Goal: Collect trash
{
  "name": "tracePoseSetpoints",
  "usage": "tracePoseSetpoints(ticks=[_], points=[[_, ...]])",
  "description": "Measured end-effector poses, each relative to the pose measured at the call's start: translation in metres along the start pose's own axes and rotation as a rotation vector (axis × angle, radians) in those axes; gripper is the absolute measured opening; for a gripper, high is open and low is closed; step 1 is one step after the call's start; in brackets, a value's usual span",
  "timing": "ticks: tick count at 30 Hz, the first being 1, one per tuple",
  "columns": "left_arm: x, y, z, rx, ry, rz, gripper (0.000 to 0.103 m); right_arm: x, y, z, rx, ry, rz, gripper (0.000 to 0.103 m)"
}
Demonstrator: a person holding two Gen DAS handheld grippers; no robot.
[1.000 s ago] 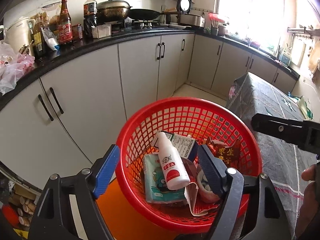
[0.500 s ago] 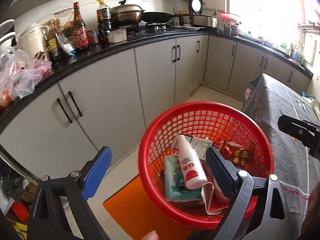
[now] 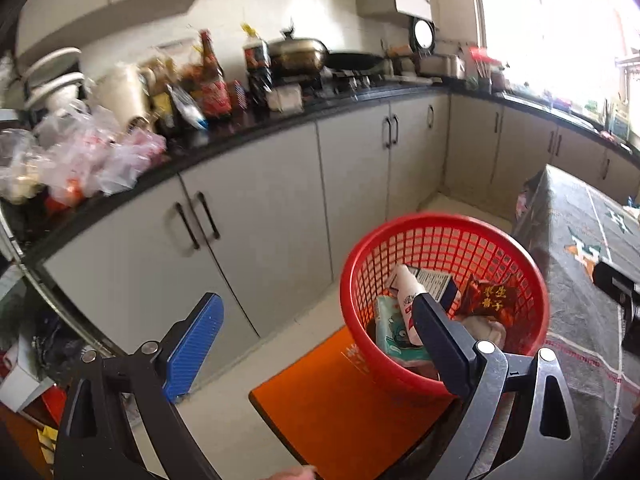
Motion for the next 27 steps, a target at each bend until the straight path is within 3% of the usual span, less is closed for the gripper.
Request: tracePoseSetpoints(ticks=[3, 11, 18, 27], points=[[-0.002, 0.02, 0.002, 0.023, 0.014, -0.016, 0.094, 0.0, 0.026, 0.006, 0.044, 0.039, 0.028, 0.103], [0.015, 0.082, 0.03, 0.055, 0.023, 0.057, 0.094, 0.015, 0.101, 0.041, 0.12, 0.025, 0.061, 0.103], [0.041, 0.124, 0.053, 0.098, -0.053, 0.058, 0.094, 0.042, 0.155, 0.084, 0.152, -0.035, 0.104, 0.103], [0.059, 0.154, 0.064, 0.124, -0.099, 0.102, 0.094, 0.051, 0.185, 0.11, 0.161, -0.072, 0.127, 0.103]])
Point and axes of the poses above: each gripper's, at about its wrist camera, not at the fingertips, and y roughly against the way its jaws point, x to its right, z to its underside, the point moved 9 cm from there along -y, roughly the way its jaws point, and after that the axes turned 7 degrees about -z, right-handed, at the moved point
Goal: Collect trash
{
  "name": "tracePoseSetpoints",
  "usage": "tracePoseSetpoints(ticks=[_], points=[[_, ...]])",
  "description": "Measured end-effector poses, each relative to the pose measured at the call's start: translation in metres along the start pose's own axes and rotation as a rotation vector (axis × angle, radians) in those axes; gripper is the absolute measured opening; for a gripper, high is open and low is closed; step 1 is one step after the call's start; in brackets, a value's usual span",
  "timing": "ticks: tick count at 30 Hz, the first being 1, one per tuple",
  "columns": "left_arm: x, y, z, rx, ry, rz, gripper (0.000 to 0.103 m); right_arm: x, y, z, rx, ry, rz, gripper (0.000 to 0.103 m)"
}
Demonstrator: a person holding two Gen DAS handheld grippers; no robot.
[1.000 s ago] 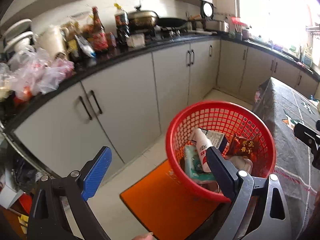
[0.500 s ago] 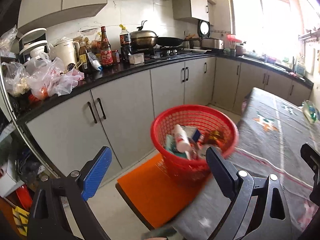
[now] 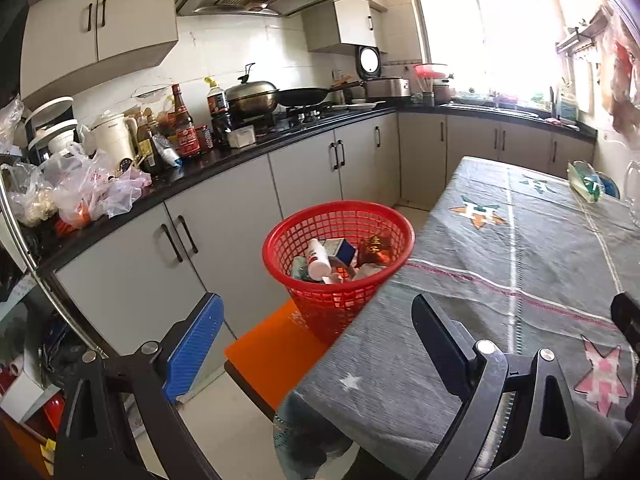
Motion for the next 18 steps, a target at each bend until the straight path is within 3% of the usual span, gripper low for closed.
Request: tracePoseSetpoints(ticks=[18], points=[[0.0031, 0.0011, 0.0039, -0.012, 0.007, 0.022, 0.094, -0.0017, 0.0059, 0.0089, -0.02, 0.014, 0.029, 0.103]])
Point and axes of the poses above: each gripper's, at about its wrist camera, not at the fingertips, and y roughly against the way its jaws point, x to its right, z to its underside, the point moved 9 cm from there along -y, roughly the way its jaws point, and after that the axes turned 7 degrees about -z, right-handed, at the moved point
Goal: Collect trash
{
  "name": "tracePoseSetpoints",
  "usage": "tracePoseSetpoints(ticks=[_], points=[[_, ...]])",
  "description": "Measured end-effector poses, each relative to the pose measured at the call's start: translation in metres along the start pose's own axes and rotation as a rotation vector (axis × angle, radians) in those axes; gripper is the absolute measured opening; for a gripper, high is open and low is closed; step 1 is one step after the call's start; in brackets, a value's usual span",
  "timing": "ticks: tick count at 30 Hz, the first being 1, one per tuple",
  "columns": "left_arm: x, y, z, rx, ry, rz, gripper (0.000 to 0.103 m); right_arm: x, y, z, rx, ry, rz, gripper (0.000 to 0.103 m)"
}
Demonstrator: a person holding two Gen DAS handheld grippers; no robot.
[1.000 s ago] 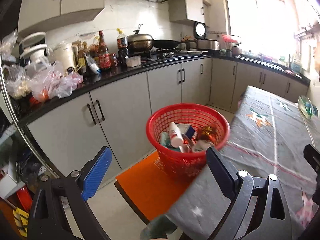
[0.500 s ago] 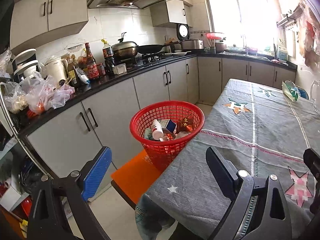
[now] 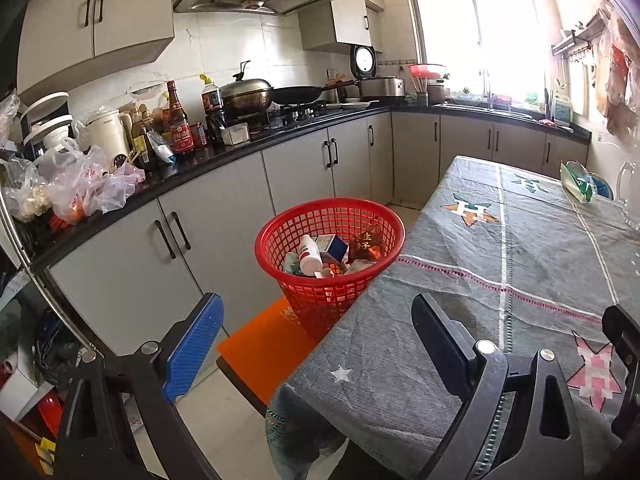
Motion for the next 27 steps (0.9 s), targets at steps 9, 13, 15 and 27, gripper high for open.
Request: tracePoseSetpoints(ticks=[9, 13, 15, 27], points=[[0.0004, -0.0039, 0.001, -0.005, -0.005, 0.002, 0.094, 0.0005, -0.0025, -0.0004, -0.006, -0.004, 0.003, 0.103], [0.0007, -0.0048, 0.0018, -0.007, -0.008, 0.004, 0.094, 0.0012, -0.0027, 0.0001, -0.009, 0.003, 0.005, 0.103], [0.0009, -0.0047, 0.0021, -0.006, -0.01, 0.004, 0.094, 0.0014, -0.0029, 0.0002, -0.01, 0.003, 0.005, 0.103], [0.0009, -0.0068, 0.0031, -0.01, -0.012, 0.003, 0.094, 0.0, -0.0041, 0.0036, -0.02, 0.0, 0.002, 0.103]])
Point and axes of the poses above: each gripper's, at about its wrist camera, not at the fingertips, and y roughly against the way its jaws point, x to its right, z to its underside, the point moved 9 cm from there along -y, roughly the way its jaws point, and after that the axes turned 7 degrees about -z, right-handed, at the moved point
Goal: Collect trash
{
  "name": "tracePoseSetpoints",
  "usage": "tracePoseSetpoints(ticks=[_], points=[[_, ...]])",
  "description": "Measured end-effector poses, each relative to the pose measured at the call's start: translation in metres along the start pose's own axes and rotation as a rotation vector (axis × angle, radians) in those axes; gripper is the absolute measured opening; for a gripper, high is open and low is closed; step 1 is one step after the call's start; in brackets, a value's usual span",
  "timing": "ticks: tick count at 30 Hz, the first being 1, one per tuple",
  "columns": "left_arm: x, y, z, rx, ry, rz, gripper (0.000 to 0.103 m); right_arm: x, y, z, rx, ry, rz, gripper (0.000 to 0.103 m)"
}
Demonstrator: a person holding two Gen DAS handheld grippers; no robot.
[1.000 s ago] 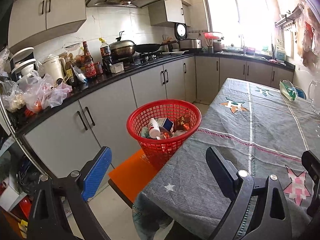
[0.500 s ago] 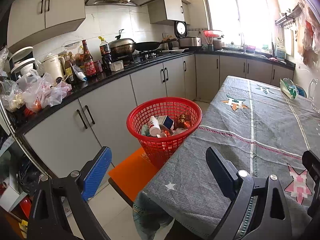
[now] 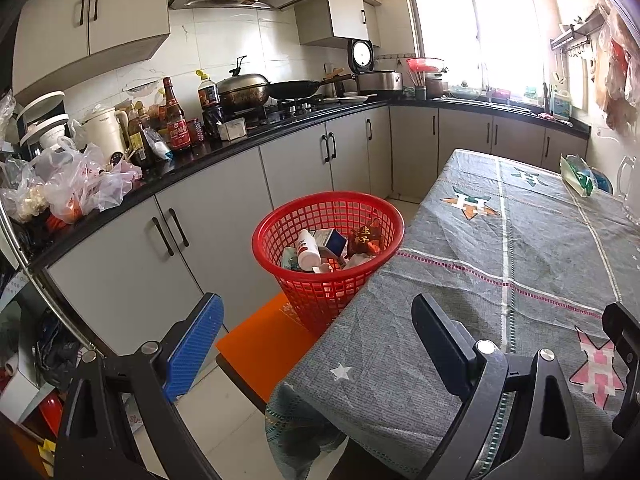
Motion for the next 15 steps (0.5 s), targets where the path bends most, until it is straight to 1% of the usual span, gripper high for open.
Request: tracePoseSetpoints(ticks=[15], points=[[0.0002, -0.0014, 0.0029, -0.003, -0.009, 0.004, 0.094, 0.002, -0.0037, 0.0016, -0.013, -0.002, -0.005, 0.103]])
Point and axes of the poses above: each gripper's, at about its wrist camera, not at the fingertips, and y roughly against the way its jaws point, x to its right, z to its underside, the point moved 9 cm from there along -y, roughly the way its jaws point, and after that the axes turned 7 degrees about -z, right-handed, at the moved point
